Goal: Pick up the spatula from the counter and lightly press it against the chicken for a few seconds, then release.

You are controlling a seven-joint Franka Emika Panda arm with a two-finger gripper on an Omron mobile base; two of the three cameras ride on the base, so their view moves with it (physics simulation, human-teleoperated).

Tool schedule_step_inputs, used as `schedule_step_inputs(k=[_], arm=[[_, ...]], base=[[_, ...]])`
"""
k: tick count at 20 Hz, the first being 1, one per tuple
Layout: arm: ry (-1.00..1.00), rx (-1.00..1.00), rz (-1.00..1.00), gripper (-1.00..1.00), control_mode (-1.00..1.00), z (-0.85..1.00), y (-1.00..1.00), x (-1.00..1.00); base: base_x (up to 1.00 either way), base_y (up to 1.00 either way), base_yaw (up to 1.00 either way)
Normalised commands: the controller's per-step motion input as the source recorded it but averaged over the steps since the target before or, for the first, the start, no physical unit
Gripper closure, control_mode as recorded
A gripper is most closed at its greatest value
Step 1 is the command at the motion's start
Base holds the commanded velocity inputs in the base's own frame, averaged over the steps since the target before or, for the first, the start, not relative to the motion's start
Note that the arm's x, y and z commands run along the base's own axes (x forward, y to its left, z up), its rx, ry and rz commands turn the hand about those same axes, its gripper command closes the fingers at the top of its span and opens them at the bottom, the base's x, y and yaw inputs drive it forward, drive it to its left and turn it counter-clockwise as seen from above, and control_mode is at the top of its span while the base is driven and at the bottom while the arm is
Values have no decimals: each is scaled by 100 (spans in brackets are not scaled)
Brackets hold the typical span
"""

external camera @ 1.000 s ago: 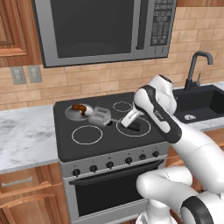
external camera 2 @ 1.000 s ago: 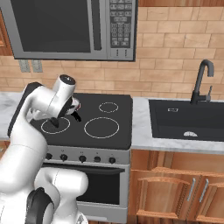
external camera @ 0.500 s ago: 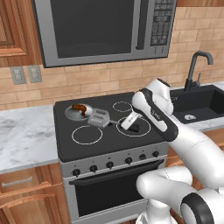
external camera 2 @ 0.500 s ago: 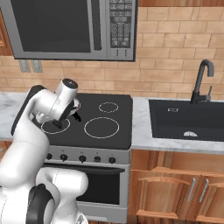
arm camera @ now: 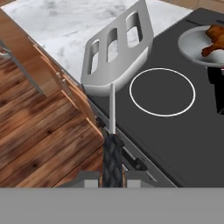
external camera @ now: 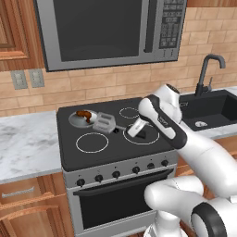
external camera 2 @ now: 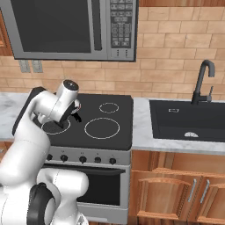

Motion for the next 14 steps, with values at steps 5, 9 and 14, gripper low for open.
schedule_step_inputs(k=[5,9,14], arm=[[0,0,0,100,-100,0,-4,16],[1,0,0,100,-100,0,-5,24],[1,0,0,100,-100,0,-2,27]], base=[[0,0,0],[0,0,0],[0,0,0]])
